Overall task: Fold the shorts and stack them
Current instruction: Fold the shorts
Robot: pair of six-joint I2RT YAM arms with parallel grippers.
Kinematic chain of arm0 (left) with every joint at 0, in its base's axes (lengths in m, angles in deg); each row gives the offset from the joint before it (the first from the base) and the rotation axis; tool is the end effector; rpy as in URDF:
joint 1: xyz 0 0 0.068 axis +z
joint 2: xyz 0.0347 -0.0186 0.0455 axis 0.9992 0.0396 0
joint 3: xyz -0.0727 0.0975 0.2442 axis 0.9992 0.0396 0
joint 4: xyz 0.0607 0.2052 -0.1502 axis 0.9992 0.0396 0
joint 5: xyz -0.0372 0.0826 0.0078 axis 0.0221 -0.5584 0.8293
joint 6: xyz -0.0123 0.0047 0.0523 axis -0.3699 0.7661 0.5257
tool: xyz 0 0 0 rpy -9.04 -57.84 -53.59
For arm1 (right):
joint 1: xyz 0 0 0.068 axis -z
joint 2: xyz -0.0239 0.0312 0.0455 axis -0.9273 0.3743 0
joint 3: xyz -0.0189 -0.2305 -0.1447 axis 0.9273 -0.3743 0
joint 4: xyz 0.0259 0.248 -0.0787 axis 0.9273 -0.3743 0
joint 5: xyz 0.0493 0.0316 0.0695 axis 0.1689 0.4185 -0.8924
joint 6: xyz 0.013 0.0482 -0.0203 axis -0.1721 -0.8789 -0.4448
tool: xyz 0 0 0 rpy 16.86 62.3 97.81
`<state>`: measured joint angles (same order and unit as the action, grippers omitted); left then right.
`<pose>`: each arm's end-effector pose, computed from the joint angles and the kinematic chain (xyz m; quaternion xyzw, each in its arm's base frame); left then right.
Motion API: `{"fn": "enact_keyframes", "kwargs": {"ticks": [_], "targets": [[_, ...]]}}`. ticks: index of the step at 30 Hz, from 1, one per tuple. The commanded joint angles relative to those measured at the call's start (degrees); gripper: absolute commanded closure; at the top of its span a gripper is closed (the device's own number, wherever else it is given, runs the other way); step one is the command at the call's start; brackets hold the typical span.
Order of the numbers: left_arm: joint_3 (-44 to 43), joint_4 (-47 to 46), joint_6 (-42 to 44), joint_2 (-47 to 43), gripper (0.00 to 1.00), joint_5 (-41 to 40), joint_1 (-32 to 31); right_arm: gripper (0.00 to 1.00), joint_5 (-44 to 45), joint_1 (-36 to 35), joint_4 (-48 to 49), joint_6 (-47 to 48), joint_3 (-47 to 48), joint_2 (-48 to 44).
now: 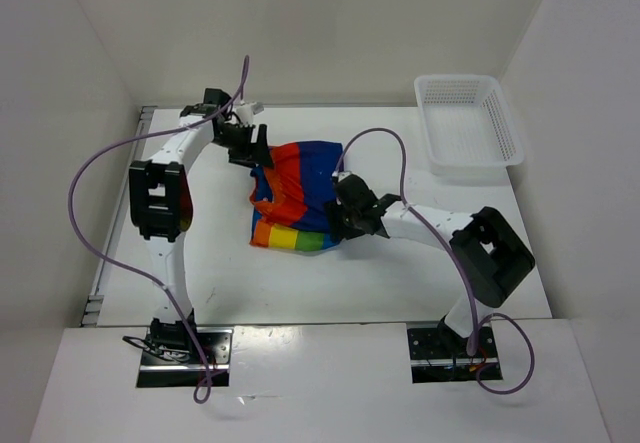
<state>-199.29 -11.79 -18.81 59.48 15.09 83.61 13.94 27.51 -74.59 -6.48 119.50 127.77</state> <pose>0.4763 -0.0547 0.2164 0.1025 0.9234 -0.2999 0.2164 0.2510 0.2110 0.1735 -0.1594 0.9424 0.1169 0.2698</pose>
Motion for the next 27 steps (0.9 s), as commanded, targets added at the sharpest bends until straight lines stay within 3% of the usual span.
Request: {"fn": "enact_keyframes", "kwargs": {"ticks": [1,5,12,20,22,27], "targets": [[1.4,0.1,0.3,-10.9,0.2,1.7,1.4,0.34,0.0,0.0,0.7,1.3,-0.2,-5.9],[7.0,3.6,0.3,-17.4,0.2,-3.3,-1.8,0.34,0.0,0.0,1.2,0.7,0.4,-4.2],[20.0,7.1,0.3,-16.1,0.21,-7.2,-5.1,0.34,-1.2,0.0,0.0,0.0,2.5,1.5],[22.0,-1.1,0.3,-13.8,0.2,-12.7,-7.0,0.34,-2.3,0.0,1.0,0.0,2.5,2.7],[22.0,-1.1,0.3,-13.2,0.26,-12.1,-7.5,0.34,-2.9,0.0,1.0,0.0,2.0,3.2],[26.2,-0.6,0.3,-12.6,0.53,-12.6,-8.7,0.34,-4.1,0.0,2.1,-1.1,2.0,3.8]]}}
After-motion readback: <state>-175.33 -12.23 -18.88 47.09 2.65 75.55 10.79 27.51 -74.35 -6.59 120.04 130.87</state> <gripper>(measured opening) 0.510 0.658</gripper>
